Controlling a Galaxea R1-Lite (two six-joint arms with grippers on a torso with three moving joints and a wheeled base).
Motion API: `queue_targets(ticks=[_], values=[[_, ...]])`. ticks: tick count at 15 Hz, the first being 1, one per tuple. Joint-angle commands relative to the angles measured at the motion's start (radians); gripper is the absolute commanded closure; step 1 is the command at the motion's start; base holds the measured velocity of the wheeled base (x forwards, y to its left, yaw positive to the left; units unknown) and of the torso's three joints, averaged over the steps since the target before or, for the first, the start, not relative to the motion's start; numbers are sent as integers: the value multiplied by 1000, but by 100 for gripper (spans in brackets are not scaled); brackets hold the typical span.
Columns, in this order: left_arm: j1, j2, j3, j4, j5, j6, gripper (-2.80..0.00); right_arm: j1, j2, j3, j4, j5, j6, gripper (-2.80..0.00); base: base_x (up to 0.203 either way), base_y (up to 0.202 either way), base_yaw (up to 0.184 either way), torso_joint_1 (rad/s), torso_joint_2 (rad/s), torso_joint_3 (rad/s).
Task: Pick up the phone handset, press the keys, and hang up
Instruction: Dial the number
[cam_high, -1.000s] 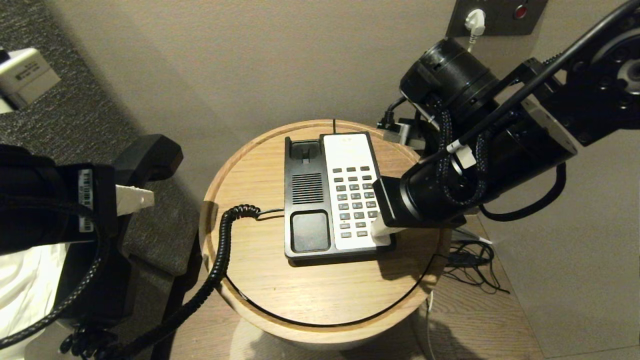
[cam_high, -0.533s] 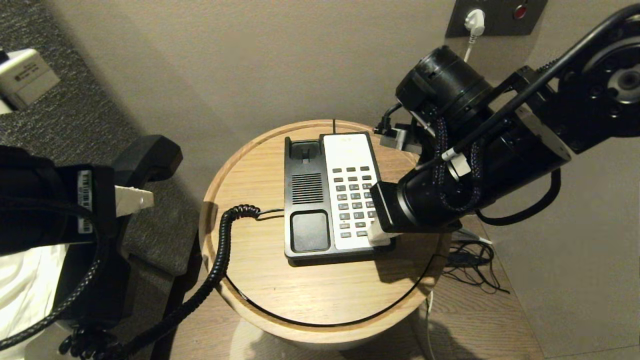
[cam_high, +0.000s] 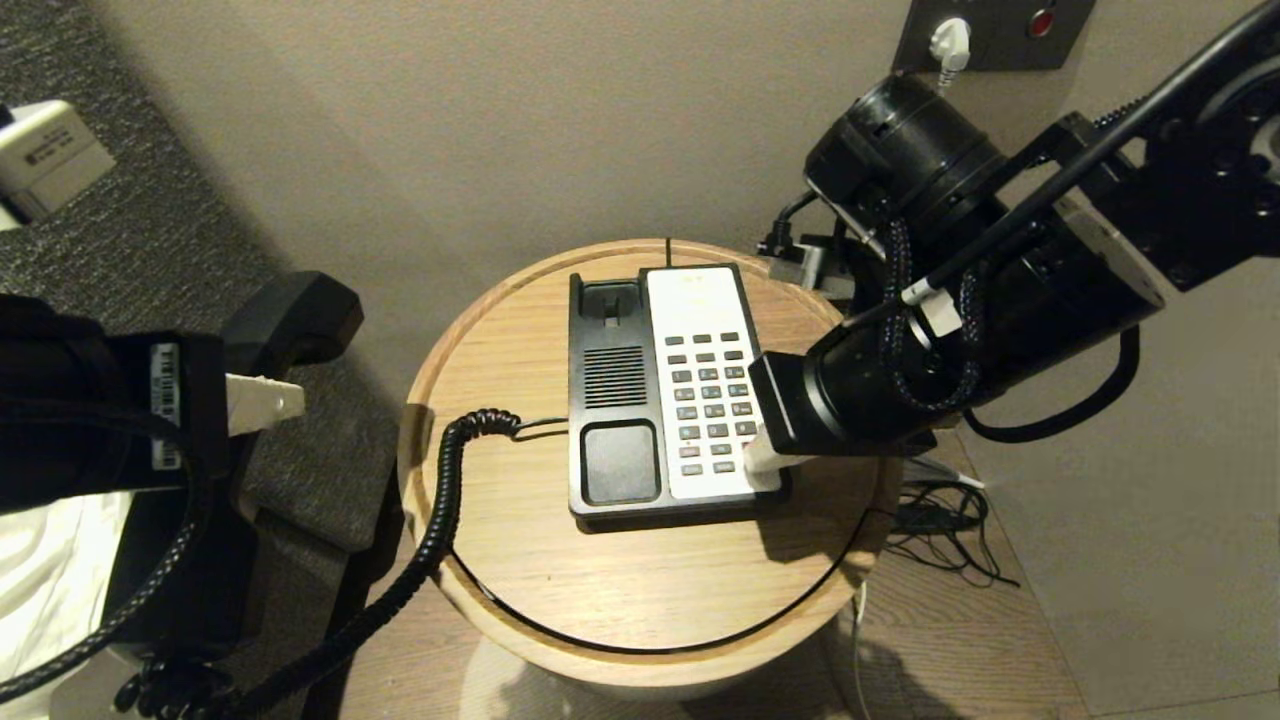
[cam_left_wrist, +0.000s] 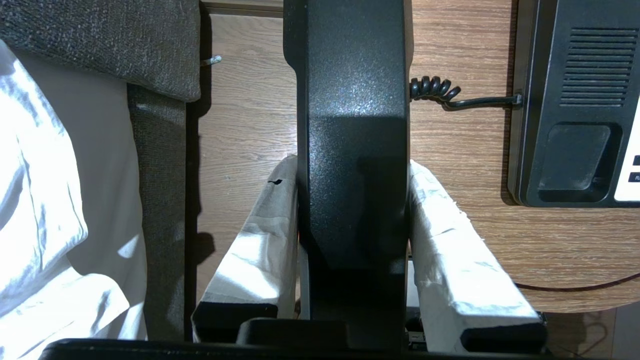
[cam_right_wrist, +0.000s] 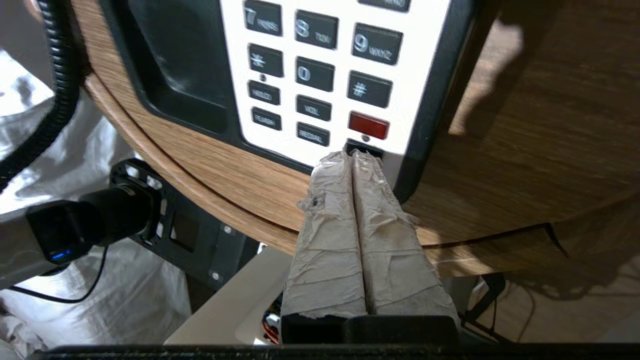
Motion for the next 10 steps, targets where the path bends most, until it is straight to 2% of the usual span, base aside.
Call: queue_targets(ticks=[1, 10], values=[[0, 0, -1, 4, 5, -3, 0, 1, -1, -5, 5, 1, 3, 0, 0, 0, 0, 0, 0, 0], [0, -2, -2, 4, 4, -1, 0, -2, 19, -4, -3, 0, -2, 0, 0, 0, 0, 0, 0, 0]])
